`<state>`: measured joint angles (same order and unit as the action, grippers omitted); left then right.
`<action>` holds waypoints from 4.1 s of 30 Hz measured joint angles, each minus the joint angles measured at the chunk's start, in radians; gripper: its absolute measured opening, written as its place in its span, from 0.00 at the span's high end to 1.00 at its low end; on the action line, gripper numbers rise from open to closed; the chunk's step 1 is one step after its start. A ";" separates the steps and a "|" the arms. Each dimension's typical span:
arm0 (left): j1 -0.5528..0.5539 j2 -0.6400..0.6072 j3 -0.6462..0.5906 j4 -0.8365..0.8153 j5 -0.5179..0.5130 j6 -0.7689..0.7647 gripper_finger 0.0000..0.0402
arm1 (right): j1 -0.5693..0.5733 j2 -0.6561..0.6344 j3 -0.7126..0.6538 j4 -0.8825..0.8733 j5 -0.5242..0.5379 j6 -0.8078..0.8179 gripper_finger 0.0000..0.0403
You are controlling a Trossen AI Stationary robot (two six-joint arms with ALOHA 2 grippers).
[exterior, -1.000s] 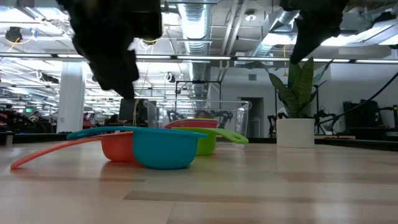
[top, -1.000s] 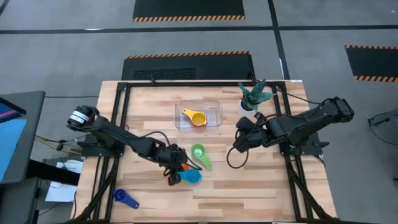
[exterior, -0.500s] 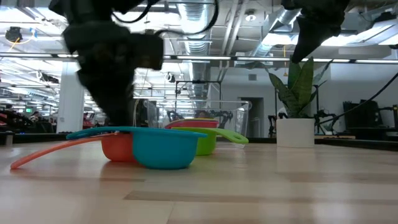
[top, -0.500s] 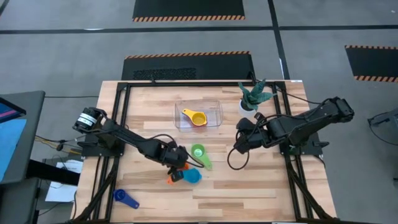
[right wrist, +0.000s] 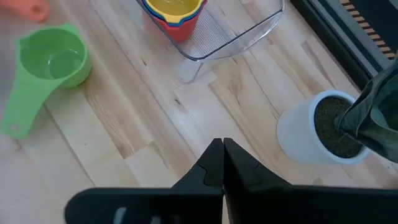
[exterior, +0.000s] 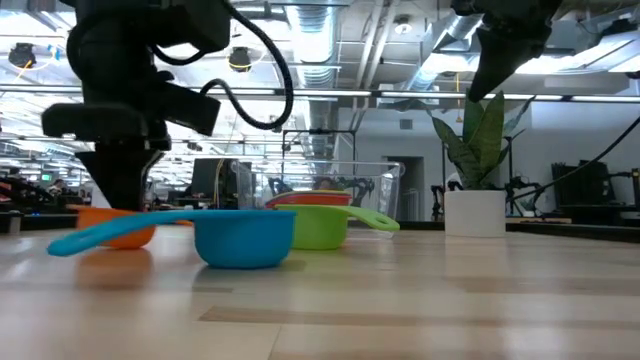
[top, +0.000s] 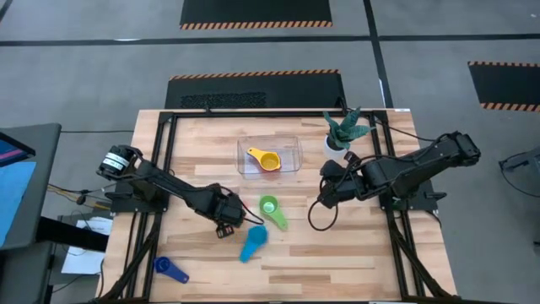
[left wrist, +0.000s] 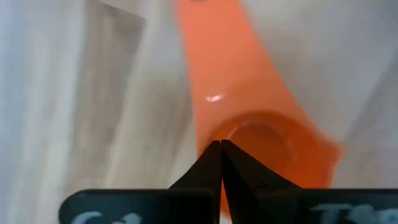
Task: Nest measuring cups in basket
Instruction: Move the measuring cups to the center of the table, then stack the green measuring cup on top of the yellow measuring cup in the transparent bin
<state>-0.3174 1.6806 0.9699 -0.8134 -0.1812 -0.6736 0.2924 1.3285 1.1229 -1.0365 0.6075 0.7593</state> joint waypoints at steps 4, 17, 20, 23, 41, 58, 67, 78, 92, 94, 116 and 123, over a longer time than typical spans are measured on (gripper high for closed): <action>0.024 0.000 0.000 -0.097 -0.020 -0.047 1.00 | -0.001 0.000 0.000 0.003 0.001 -0.001 0.97; 0.005 -0.122 0.130 -0.120 -0.109 -0.231 1.00 | 0.016 0.000 0.000 0.003 0.004 0.000 0.97; 0.003 -0.127 0.179 0.034 -0.147 -0.134 1.00 | 0.016 0.000 0.000 0.003 0.020 0.000 0.97; 0.014 -0.126 0.184 0.265 -0.153 0.013 1.00 | 0.013 0.000 0.000 0.002 0.020 0.000 0.97; 0.103 0.152 0.298 0.666 -0.008 0.205 0.91 | 0.049 0.000 0.001 -0.185 0.018 0.168 0.96; 0.094 0.245 0.468 0.162 -0.039 -0.389 0.92 | 0.067 0.000 0.001 -0.190 0.017 0.168 0.95; 0.058 0.245 0.468 -0.068 -0.083 -0.627 0.90 | 0.066 0.000 0.001 -0.186 0.020 0.130 0.95; 0.076 0.251 0.467 -0.041 -0.142 -0.638 0.74 | 0.065 0.000 0.001 -0.179 0.020 0.130 0.94; 0.117 0.252 0.467 -0.036 -0.147 -0.568 0.69 | 0.065 0.000 0.000 -0.179 0.020 0.126 0.95; 0.116 0.252 0.467 -0.029 -0.164 -0.568 0.69 | 0.065 0.000 0.000 -0.179 0.020 0.125 0.94; 0.117 0.253 0.282 0.216 -0.081 -0.574 0.69 | 0.065 0.000 0.000 -0.181 0.021 0.115 0.96; 0.116 0.294 0.279 0.255 -0.040 -0.462 0.78 | 0.058 0.000 0.000 -0.180 0.023 0.098 0.95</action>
<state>-0.2011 1.9748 1.2485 -0.5581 -0.2212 -1.1354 0.3502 1.3284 1.1225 -1.2161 0.6301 0.8577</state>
